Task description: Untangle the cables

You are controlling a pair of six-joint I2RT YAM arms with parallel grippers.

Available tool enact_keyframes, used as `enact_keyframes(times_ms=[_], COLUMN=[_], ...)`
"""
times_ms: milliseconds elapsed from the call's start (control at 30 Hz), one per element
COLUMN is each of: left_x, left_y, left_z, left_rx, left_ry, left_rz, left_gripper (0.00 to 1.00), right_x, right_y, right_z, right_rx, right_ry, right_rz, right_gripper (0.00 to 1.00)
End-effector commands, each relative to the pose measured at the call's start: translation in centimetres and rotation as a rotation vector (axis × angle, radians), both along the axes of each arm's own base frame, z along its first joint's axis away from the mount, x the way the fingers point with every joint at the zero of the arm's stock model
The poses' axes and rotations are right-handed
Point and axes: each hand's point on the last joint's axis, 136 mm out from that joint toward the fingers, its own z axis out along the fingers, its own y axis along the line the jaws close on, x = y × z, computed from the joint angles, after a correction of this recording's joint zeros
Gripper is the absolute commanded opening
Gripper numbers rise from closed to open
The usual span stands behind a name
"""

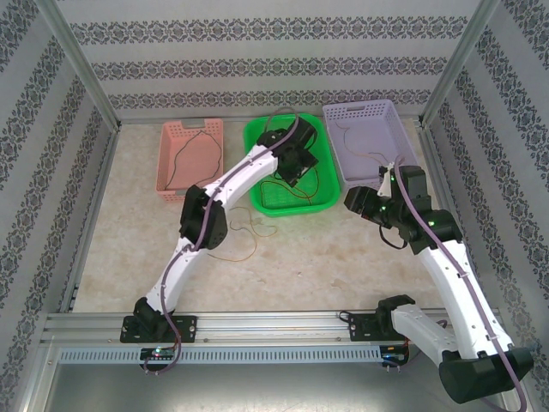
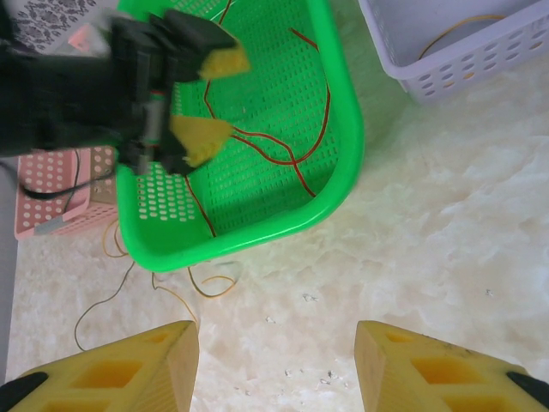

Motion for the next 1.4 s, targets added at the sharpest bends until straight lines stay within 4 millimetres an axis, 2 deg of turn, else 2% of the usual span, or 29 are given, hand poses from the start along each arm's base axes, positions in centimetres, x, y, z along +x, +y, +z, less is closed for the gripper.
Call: enact_keyframes(times_ms=[0,100,167,233,300,367,400,500,567,633,700,767,1000,1200,1367], left_x=[-1.4,-3.2,-4.7,-6.7,-9.6,-12.5,-13.9,-16.5,-18.5,-20.3,-20.9,-20.5,-17.8,-17.8,-16.5], left_y=[4.4,9.1,12.4,15.9,19.6,21.5,21.8,20.2,20.4,20.3,19.5,19.2,17.2,16.6,16.2], left_z=[8.9,11.0,11.7,11.1,9.5,7.6,6.6,3.5,1.1,-1.3,-2.5,-3.1,-5.5,-8.8,-10.1], left_rx=[0.084,0.186,0.219,0.267,0.337,0.348,0.328,0.214,0.233,0.234,0.181,0.14,0.05,0.059,0.064], left_ry=[-0.159,-0.197,-0.208,-0.182,-0.116,-0.068,-0.048,-0.035,0.022,0.118,0.148,0.146,0.209,0.307,0.278], left_rz=[-0.007,0.025,0.05,0.06,0.074,0.079,0.077,-0.004,-0.022,0.004,0.081,0.191,0.466,0.545,0.56], left_gripper=[0.62,0.6,0.58,0.53,0.47,0.4,0.37,0.32,0.32,0.37,0.47,0.52,0.53,0.51,0.46], right_x=[0.5,0.6,0.5,0.3,-0.3,-1.1,-1.5,-3.0,-3.8,-4.3,-4.4,-4.5,-4.4,-4.7,-5.0], right_y=[0.9,1.6,2.4,3.6,5.1,6.7,7.5,9.5,10.5,11.1,11.5,11.8,11.9,11.0,10.7], right_z=[1.1,1.2,1.0,0.7,0.1,-0.7,-1.4,-3.5,-4.9,-5.9,-6.3,-6.4,-6.5,-6.3,-7.2], right_rx=[0.003,-0.02,-0.047,-0.074,-0.098,-0.121,-0.133,-0.152,-0.169,-0.175,-0.175,-0.172,-0.177,-0.181,-0.179], right_ry=[-0.045,-0.063,-0.072,-0.082,-0.088,-0.096,-0.092,-0.072,-0.054,-0.031,-0.022,-0.023,-0.023,-0.035,-0.021], right_rz=[0.048,0.09,0.13,0.186,0.255,0.322,0.353,0.431,0.468,0.488,0.496,0.501,0.503,0.476,0.472], right_gripper=[0.52,0.51,0.51,0.51,0.51,0.51,0.51,0.5,0.5,0.5,0.49,0.49,0.49,0.49,0.49])
